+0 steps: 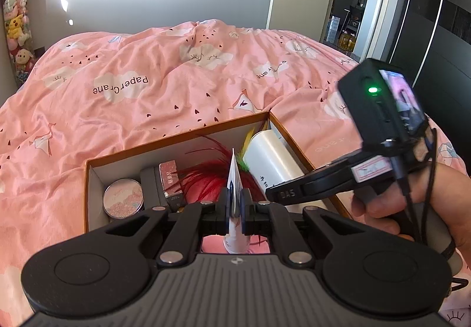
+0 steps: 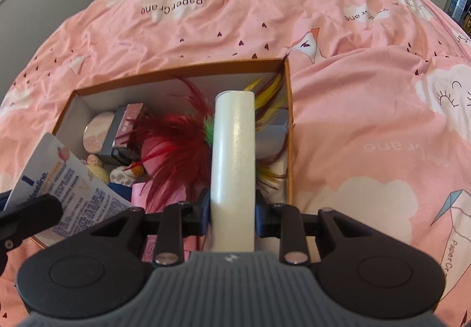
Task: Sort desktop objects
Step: 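Carry the lotion tube and white bottle over the box with both tools, then lower the white bottle into the box and open the right tool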
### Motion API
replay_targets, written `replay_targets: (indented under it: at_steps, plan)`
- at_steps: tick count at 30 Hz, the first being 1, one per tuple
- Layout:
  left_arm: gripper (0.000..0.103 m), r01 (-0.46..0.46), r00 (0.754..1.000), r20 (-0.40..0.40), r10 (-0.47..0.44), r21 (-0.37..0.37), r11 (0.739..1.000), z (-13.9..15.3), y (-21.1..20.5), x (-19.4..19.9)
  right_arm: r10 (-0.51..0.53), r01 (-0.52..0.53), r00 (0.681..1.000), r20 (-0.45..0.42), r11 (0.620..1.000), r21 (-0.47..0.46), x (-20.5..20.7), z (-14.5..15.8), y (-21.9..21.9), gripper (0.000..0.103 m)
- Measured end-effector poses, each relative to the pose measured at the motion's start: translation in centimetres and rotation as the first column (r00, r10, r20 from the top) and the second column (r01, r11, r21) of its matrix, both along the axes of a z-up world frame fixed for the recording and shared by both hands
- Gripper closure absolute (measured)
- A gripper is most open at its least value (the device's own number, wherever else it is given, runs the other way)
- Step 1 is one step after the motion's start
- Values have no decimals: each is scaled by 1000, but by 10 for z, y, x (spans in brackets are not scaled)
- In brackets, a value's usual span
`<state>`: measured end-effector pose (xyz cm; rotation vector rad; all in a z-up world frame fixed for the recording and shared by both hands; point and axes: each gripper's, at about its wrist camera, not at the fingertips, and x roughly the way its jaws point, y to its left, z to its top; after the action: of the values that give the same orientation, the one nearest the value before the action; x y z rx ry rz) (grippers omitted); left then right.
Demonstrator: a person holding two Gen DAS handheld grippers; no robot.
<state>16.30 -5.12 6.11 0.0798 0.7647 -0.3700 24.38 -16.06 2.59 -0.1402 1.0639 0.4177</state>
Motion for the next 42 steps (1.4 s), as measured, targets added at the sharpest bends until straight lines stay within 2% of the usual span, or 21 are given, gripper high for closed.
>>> replay_targets:
  at_steps: [7, 13, 21, 32, 35, 38, 42]
  plan:
    - [96, -3, 1000, -2, 3, -4, 1000, 0, 2, -1, -7, 9, 1000, 14, 992, -126, 4, -6, 19, 72]
    - [96, -5, 1000, -2, 5, -5, 1000, 1, 3, -1, 12, -11, 1000, 6, 980, -199, 6, -12, 26, 73]
    - [96, -11, 1000, -3, 11, -17, 1000, -1, 8, -4, 49, -51, 999, -15, 978, -200, 9, -7, 21, 73]
    - [96, -14, 1000, -8, 14, -19, 1000, -1, 6, -5, 118, -115, 993, 6, 975, -192, 1, 4, 14, 70]
    - [96, -16, 1000, -8, 16, -21, 1000, -1, 6, -5, 129, -119, 991, 37, 971, -207, -3, 9, 14, 59]
    - [96, -16, 1000, -9, 16, -21, 1000, -1, 6, -5, 139, -129, 989, 40, 971, -201, -3, 13, 12, 59]
    - [96, -18, 1000, -9, 18, -20, 1000, -1, 6, -5, 152, -136, 987, 60, 967, -215, -4, 15, 11, 66]
